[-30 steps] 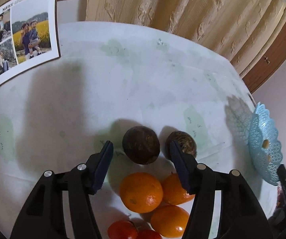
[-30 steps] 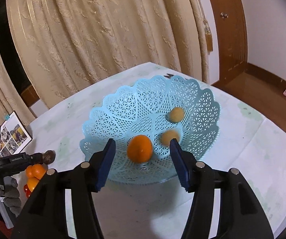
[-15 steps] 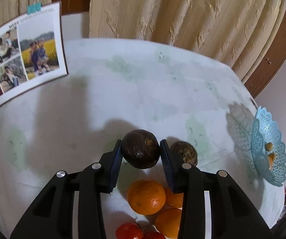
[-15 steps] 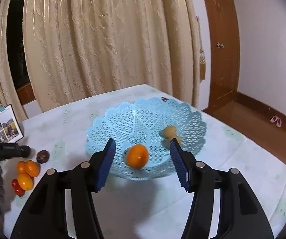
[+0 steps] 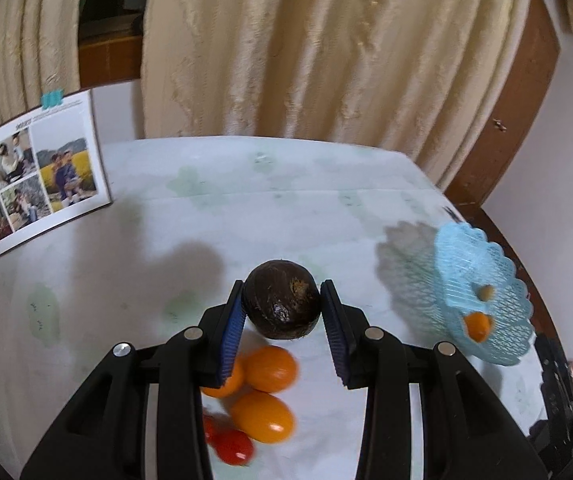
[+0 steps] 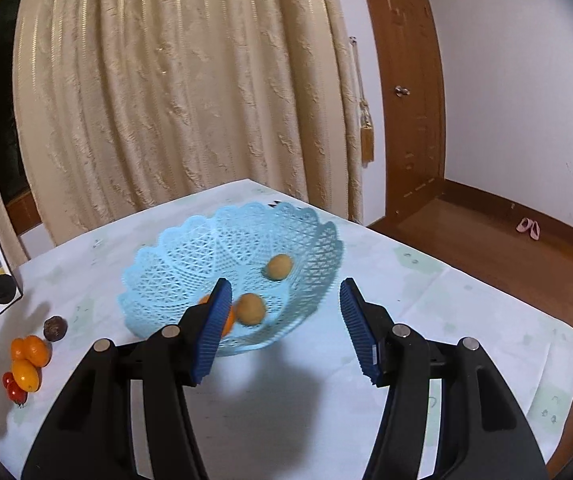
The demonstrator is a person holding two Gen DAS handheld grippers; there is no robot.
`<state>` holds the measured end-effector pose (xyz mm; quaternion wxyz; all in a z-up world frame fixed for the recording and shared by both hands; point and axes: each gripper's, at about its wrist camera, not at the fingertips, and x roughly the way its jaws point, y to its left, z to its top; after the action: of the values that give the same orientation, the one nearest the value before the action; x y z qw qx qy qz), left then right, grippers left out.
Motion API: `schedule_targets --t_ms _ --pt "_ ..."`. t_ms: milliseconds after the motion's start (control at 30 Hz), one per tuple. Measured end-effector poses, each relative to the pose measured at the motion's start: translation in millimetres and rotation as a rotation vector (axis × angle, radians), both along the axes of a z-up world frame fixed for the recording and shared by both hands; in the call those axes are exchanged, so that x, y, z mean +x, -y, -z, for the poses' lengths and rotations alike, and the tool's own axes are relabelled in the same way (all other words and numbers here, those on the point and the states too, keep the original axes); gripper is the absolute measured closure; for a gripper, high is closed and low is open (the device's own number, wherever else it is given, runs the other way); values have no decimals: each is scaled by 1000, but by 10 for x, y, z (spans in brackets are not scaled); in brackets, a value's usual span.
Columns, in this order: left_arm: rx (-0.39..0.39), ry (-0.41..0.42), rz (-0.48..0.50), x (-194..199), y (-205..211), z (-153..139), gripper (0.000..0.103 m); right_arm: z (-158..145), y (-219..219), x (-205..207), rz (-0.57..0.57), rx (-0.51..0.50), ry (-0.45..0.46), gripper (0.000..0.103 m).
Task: Organize fruits
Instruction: 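Grasp a dark passion fruit with the left gripper and drop it into the basket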
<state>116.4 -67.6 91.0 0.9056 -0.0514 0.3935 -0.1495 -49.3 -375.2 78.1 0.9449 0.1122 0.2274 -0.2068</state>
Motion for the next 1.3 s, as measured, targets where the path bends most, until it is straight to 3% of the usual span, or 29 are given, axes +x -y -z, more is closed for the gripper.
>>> schedule_targets --t_ms 267,333,767,933,1033,1100,1300 --pt "9 5 118 -179 631 -79 65 49 91 -25 -18 80 21 45" --pt "23 12 145 -198 816 -80 65 58 113 -26 -21 98 24 40" --pt "55 -37 275 -171 1722 116 65 118 210 -11 -38 195 24 38" --pt "50 -47 300 -183 1864 142 64 115 215 -14 -42 198 31 38" --pt "38 -43 299 -187 1854 120 63 120 224 -22 -38 205 36 32" --pt "36 -43 290 -174 1810 105 53 116 229 -31 -34 206 41 32" --pt "21 -28 227 -120 1529 7 41 112 224 -41 -34 202 49 32"
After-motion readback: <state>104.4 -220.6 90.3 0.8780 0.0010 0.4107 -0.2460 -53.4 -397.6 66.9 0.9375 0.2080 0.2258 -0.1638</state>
